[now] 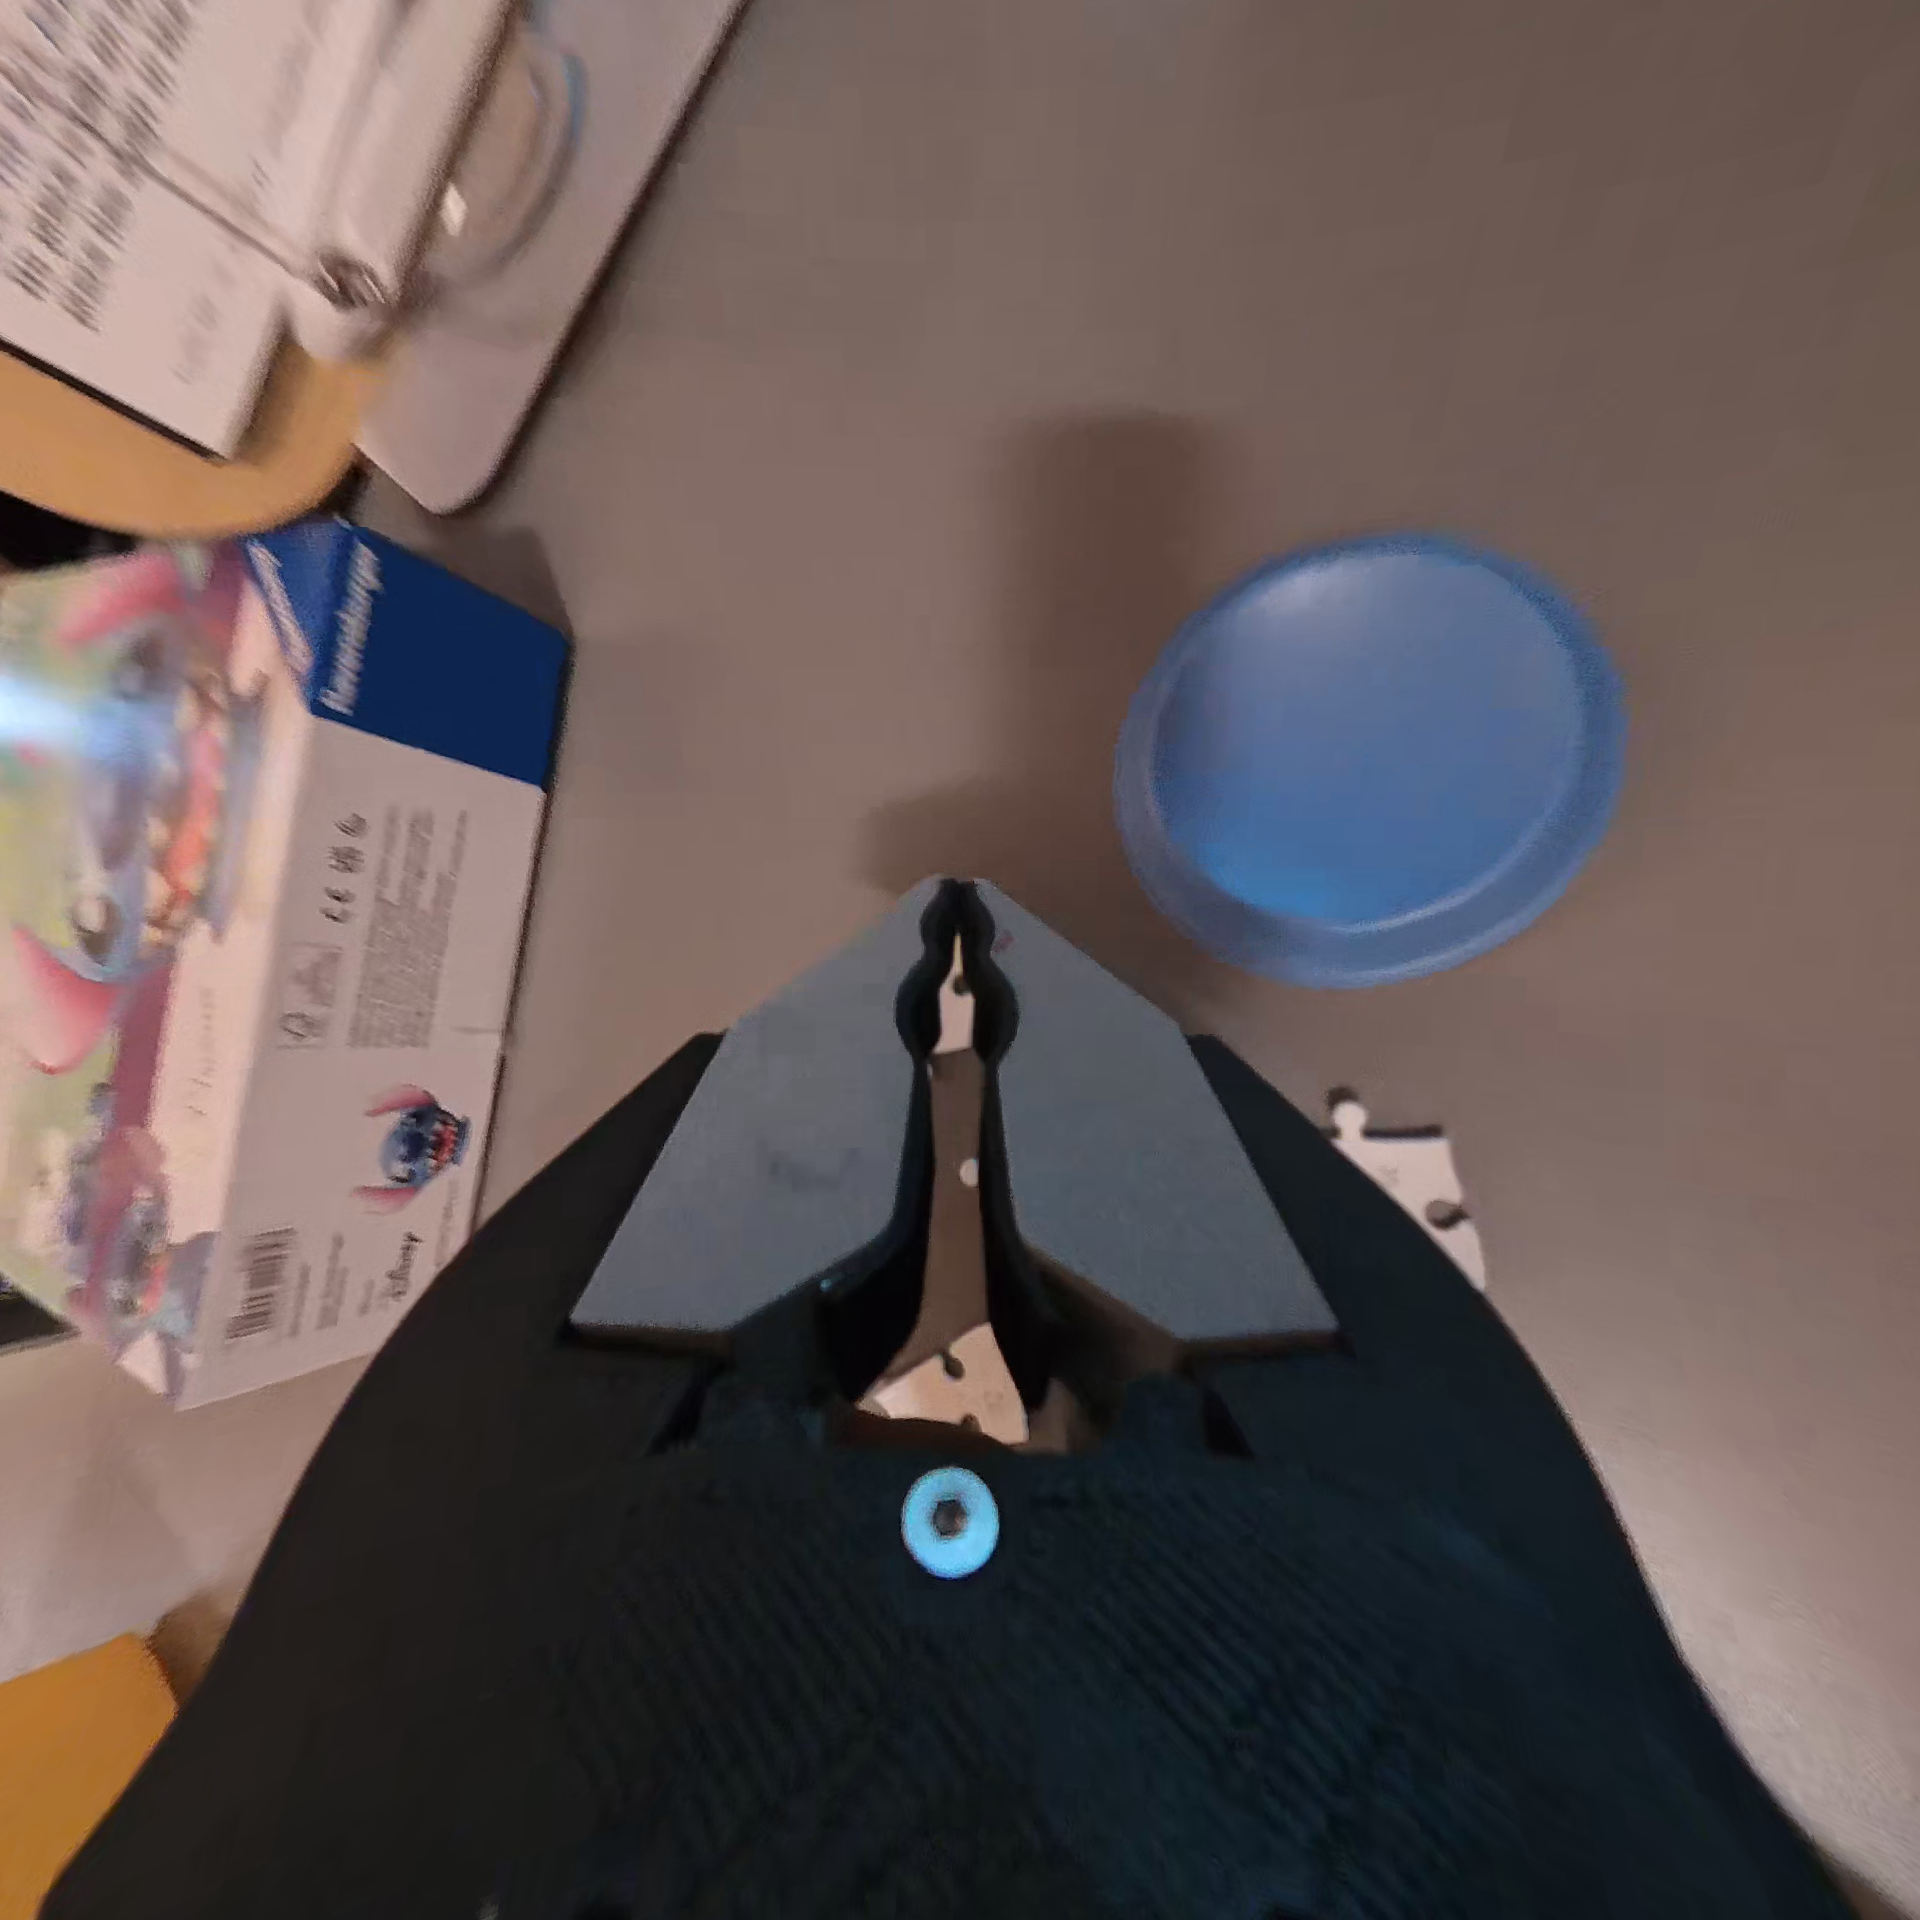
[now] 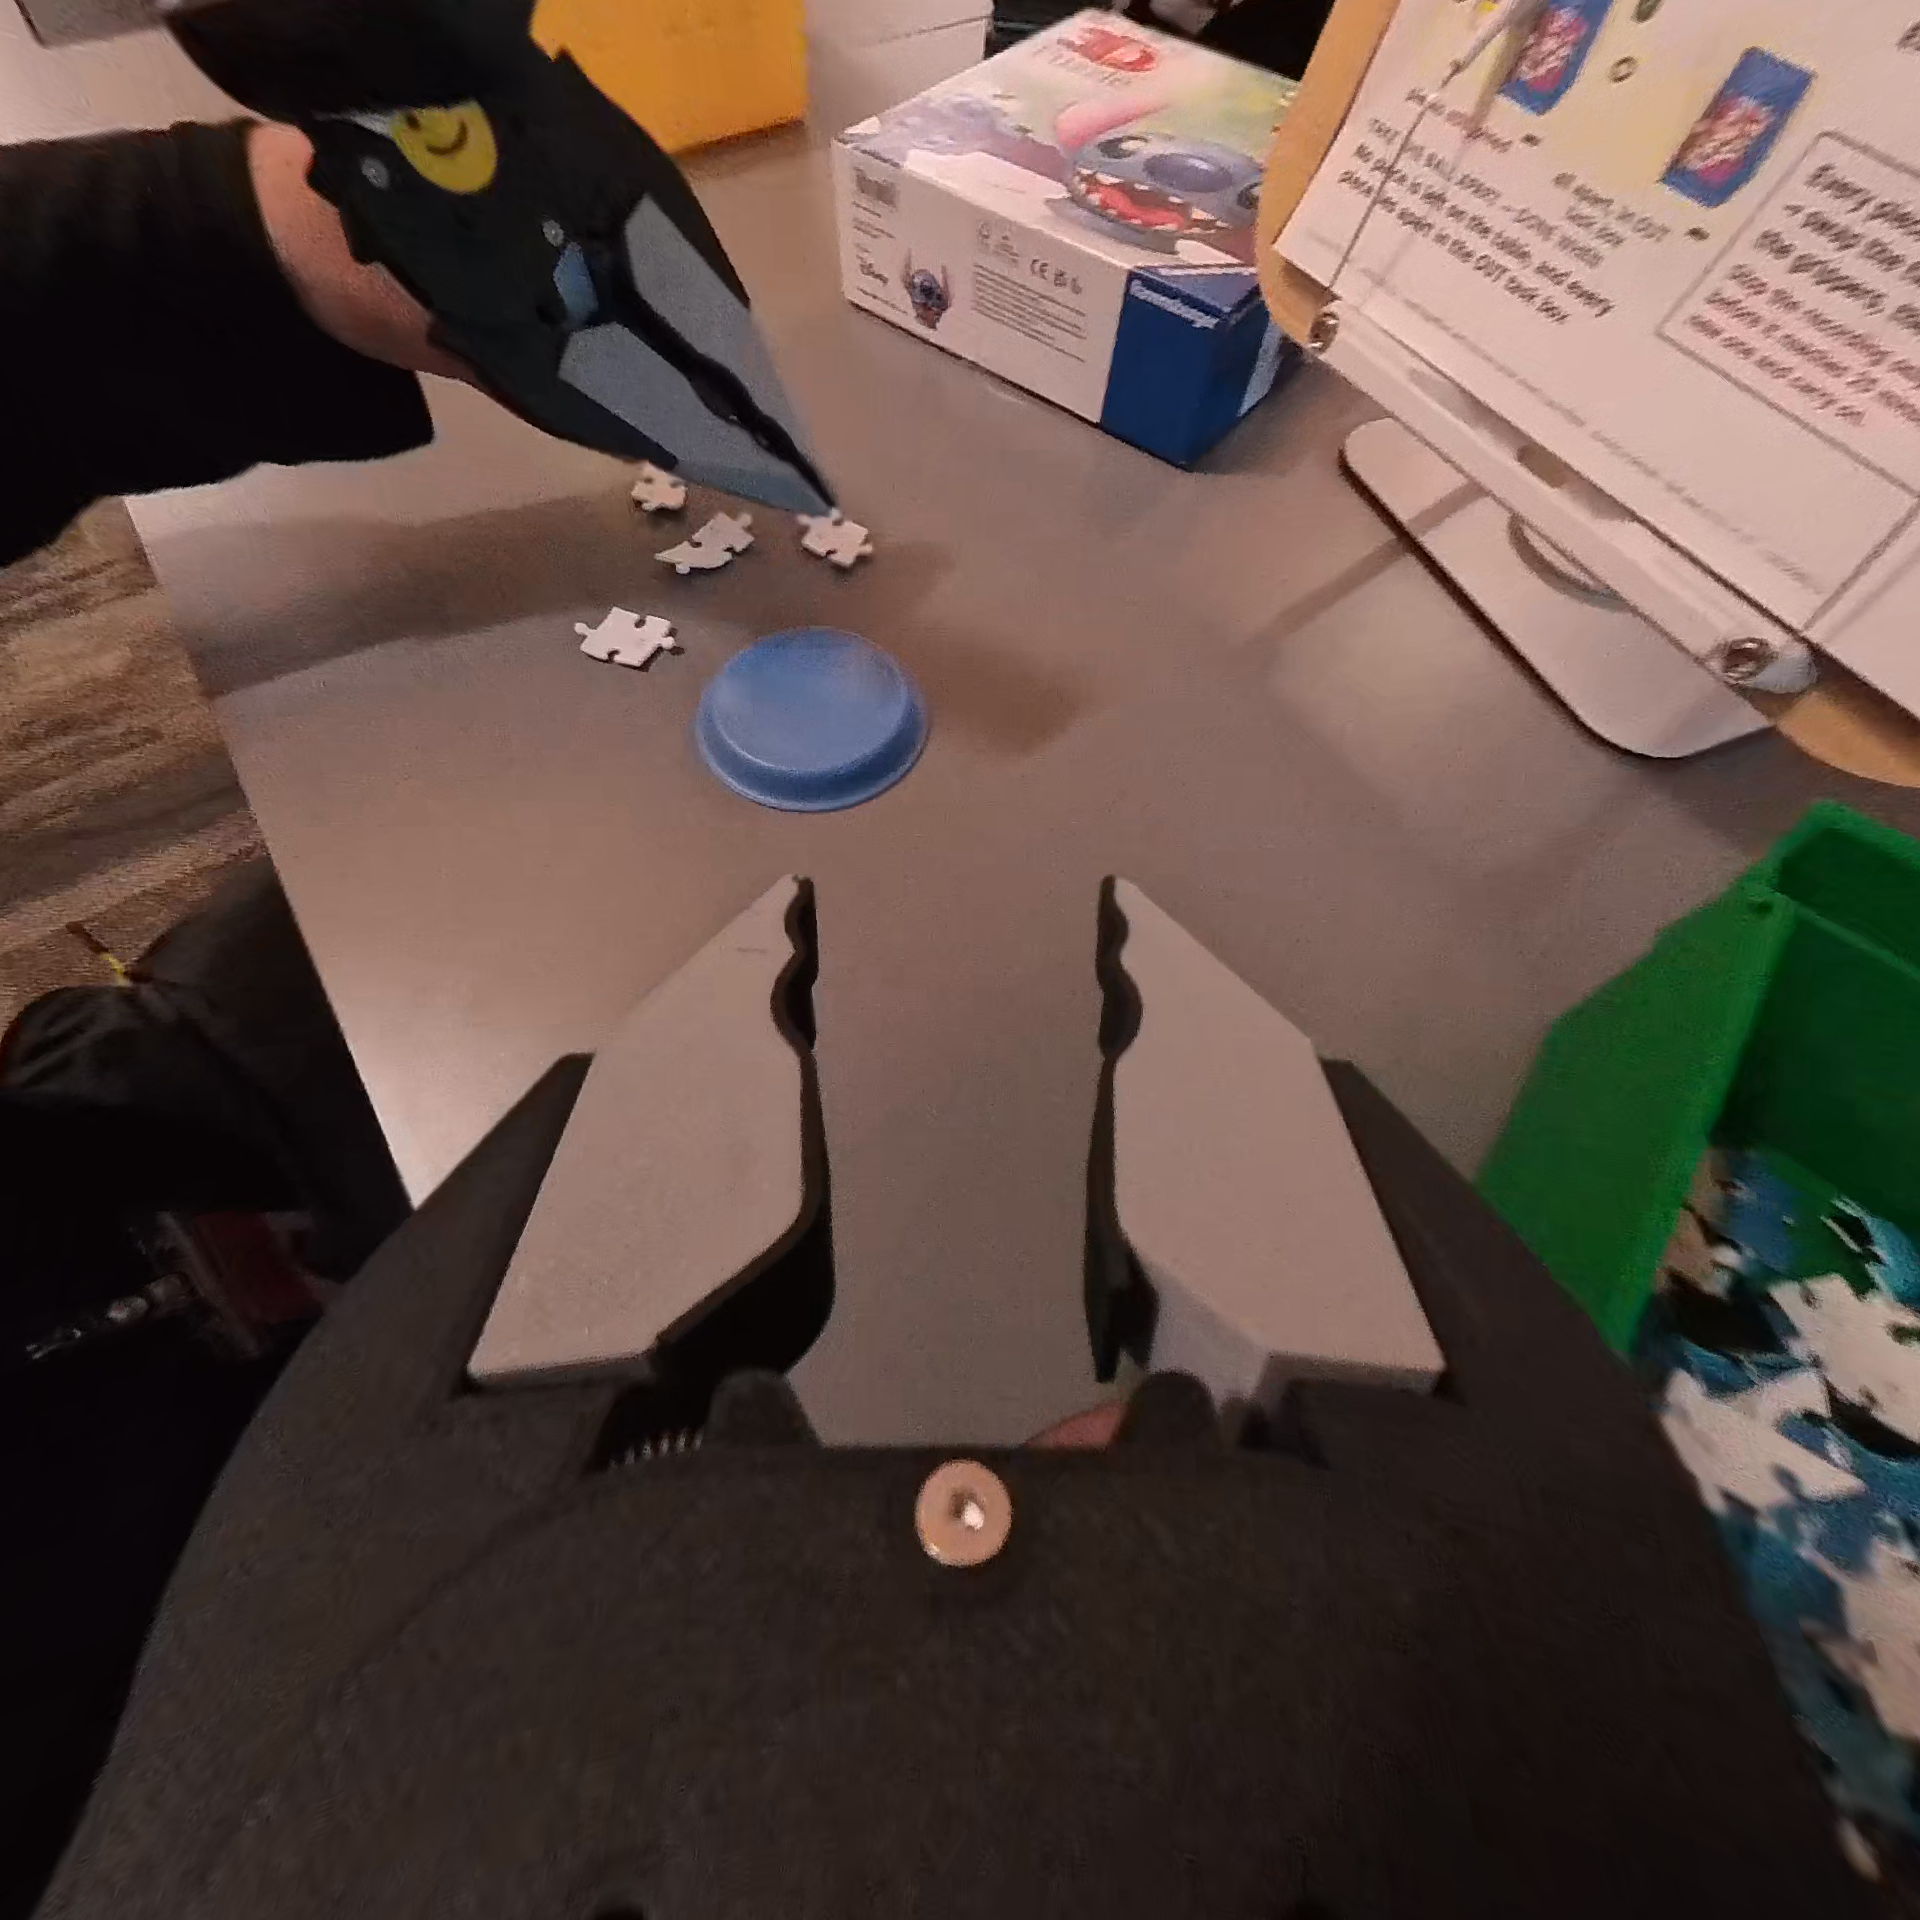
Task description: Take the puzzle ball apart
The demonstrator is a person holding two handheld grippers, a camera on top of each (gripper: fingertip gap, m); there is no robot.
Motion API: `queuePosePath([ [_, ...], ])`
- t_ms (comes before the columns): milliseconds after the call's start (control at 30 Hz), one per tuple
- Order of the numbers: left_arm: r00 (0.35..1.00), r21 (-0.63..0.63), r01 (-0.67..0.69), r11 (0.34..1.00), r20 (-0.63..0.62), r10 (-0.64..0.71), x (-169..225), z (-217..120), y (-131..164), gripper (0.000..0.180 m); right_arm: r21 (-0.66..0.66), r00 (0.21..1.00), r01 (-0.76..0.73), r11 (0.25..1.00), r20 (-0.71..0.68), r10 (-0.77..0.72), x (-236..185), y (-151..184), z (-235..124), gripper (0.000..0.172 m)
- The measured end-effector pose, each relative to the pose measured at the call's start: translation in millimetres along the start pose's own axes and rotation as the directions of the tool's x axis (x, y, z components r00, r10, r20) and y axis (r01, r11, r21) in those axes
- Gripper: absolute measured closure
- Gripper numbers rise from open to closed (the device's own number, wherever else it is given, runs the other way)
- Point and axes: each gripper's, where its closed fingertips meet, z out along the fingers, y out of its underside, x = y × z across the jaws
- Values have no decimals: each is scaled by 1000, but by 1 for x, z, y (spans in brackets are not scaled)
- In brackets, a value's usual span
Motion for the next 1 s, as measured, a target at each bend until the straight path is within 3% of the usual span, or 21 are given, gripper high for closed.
queuePosePath([
  [100,1000,33,28,999,-1,-28,-1,-18,-11,180,-53,996,-29,998,83,34,-9,6,35,117],
  [200,982,-52,176,983,-65,-179,-8,-14,10,180,-67,989,-38,997,141,47,-17,7,60,116],
  [233,968,-92,233,968,-77,-240,-12,-8,19,141,-63,987,-42,997,151,51,-19,7,65,116],
  [300,949,-146,276,950,-117,-294,-12,3,32,139,-47,985,-48,998,161,55,-22,6,72,117],
  [400,957,-206,240,949,-115,-267,-15,15,46,134,-21,978,-70,997,196,73,-29,5,74,117],
  [533,932,-196,234,952,-235,-277,-2,20,44,165,-12,972,-91,996,214,92,-31,7,73,118],
  [600,931,-189,222,957,-250,-265,-2,22,43,165,-2,968,-103,995,229,101,-32,5,72,119],
  [767,983,-158,71,985,-158,-96,-7,20,38,167,-4,947,-140,990,293,135,-40,2,77,118],
  [833,998,-72,-58,996,-43,56,-6,9,15,167,-3,938,-156,988,312,149,-41,-3,80,118],
  [867,988,-15,-146,989,47,146,-5,-1,-2,180,3,933,-172,985,322,162,-41,-8,81,118],
  [900,965,62,-238,969,126,229,1,-13,-24,180,10,923,-192,981,342,177,-43,-13,81,120],
  [1000,924,181,-359,916,205,321,31,-37,-66,180,32,880,-255,966,422,218,-51,-34,83,121],
])
